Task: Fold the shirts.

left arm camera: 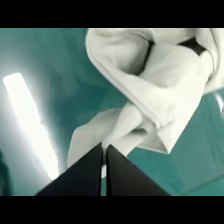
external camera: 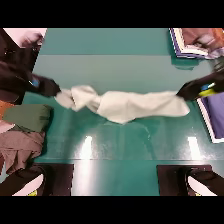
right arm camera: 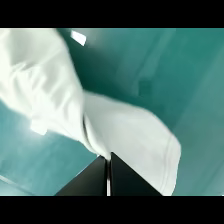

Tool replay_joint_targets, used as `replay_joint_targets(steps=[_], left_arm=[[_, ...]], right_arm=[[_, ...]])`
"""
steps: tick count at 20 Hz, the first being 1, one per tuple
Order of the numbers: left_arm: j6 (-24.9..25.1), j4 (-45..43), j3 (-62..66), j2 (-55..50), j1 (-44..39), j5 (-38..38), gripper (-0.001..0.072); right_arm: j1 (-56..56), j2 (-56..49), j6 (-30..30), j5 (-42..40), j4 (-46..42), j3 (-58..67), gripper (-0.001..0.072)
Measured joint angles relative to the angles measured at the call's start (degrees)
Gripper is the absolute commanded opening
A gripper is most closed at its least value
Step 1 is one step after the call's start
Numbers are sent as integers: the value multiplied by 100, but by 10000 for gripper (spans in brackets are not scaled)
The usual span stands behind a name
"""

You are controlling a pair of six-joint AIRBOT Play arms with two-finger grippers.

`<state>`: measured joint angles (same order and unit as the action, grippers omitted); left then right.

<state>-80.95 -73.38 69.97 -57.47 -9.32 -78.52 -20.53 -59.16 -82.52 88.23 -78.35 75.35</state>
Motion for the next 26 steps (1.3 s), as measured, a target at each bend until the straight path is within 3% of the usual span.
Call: replay_joint_targets(steps=[5, 6, 7, 8, 12, 16, 19, 26], left_arm=[[249, 144, -1882, 0, 0, -17, 34], [278, 151, -2153, 2, 0, -20, 269], [289, 157, -2389, 0, 0, -20, 552], [297, 168, -2555, 4, 0, -15, 622], [310, 184, -2610, 33, 0, 28, 622], [326, 223, -1694, 46, 0, 0, 621], [389, 260, -1268, -20, 0, 485, 622], [979, 1005, -1027, -1246, -11, 1102, 622]], right_arm=[[-474, 323, -393, -321, 17, -1729, 11], [-505, 420, -444, -348, 17, -1956, 11], [-531, 531, -490, -369, 20, -2162, 11], [-544, 629, -525, -391, 26, -2310, 11], [-575, 966, -667, -459, 28, -2616, 11], [-586, 1082, -719, -522, 28, -2691, 11], [-586, 1108, -737, -643, 28, -2710, 11], [-586, 1121, -750, -837, 28, -2717, 11]])
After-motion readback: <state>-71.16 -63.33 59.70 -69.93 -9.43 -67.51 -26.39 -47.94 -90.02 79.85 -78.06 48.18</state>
